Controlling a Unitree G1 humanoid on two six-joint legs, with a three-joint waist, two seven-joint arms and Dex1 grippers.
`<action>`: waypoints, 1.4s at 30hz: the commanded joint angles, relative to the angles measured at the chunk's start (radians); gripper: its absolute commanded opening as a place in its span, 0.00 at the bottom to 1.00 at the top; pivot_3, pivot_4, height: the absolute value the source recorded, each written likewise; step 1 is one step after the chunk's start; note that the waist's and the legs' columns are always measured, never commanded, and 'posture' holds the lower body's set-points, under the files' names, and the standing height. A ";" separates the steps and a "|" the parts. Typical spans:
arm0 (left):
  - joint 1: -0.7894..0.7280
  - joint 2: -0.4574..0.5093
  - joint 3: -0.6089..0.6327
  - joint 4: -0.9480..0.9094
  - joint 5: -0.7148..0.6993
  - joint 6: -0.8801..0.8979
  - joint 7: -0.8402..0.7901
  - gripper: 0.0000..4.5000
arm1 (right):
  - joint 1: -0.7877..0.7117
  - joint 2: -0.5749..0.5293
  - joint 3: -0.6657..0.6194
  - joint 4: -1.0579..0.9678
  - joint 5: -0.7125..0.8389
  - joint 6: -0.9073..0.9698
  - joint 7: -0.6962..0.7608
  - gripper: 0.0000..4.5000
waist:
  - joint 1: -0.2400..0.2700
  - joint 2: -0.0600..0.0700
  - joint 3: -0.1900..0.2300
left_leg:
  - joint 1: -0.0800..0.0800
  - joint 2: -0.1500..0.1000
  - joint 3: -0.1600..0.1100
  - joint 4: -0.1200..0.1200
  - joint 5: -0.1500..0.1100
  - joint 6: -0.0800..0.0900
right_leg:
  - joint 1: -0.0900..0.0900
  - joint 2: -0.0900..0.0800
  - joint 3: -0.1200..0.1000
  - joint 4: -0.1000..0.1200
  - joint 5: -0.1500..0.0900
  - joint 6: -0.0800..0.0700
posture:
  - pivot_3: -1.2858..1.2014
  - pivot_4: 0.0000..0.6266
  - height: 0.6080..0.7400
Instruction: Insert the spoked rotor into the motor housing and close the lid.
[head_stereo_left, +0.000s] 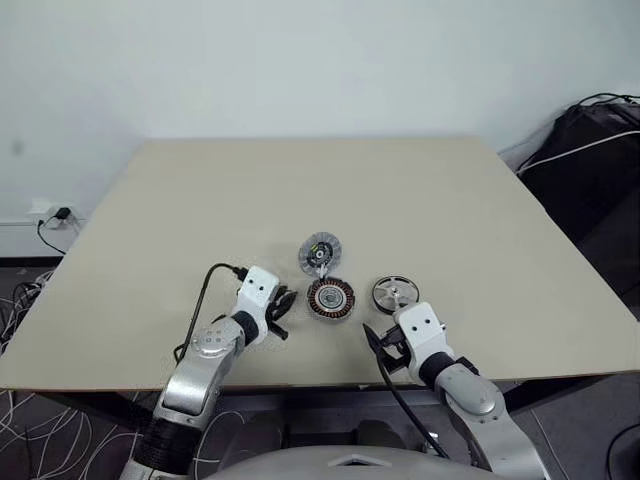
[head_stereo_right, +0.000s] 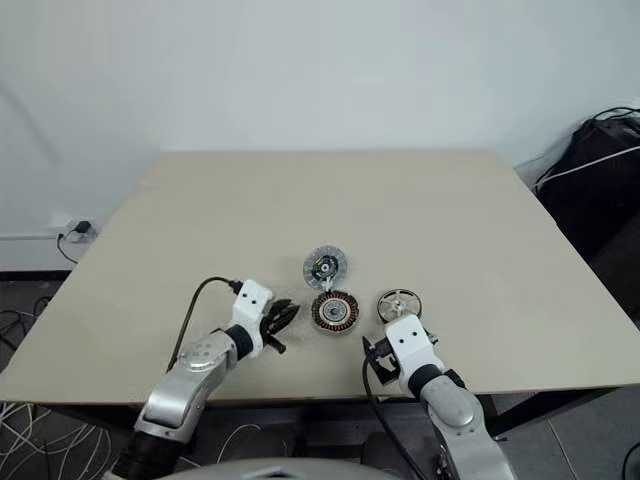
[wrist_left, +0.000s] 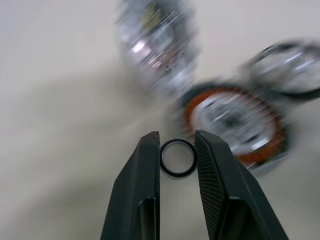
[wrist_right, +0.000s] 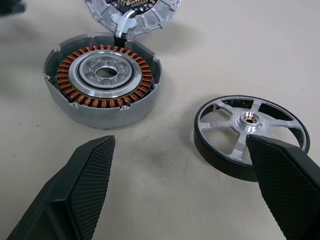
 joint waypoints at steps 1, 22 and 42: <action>-0.035 0.012 -0.054 -0.051 -0.026 0.007 -0.065 0.15 | -0.012 0.006 0.000 -0.034 -0.002 -0.014 -0.009 1.00 | -0.001 0.000 0.000 | 0.000 0.000 0.000 0.000 0.000 0.000 | 0.000 0.000 0.000 0.000 0.000 0.000 | 0.52 0.00 1.00; -0.160 -0.077 -0.128 0.236 0.032 -0.058 -0.033 0.15 | -0.007 0.018 0.001 -0.034 -0.005 -0.029 -0.027 1.00 | -0.001 -0.001 0.001 | 0.000 0.000 0.000 0.001 0.000 0.000 | 0.000 0.004 0.000 0.000 0.000 0.000 | 0.52 0.00 1.00; -0.238 -0.147 -0.128 0.346 0.085 -0.115 0.038 0.15 | -0.016 0.028 0.008 -0.028 -0.012 -0.030 -0.028 1.00 | 0.000 -0.002 0.002 | 0.000 0.000 0.000 0.001 0.000 0.000 | 0.000 0.004 0.000 0.000 0.002 0.003 | 0.52 0.00 1.00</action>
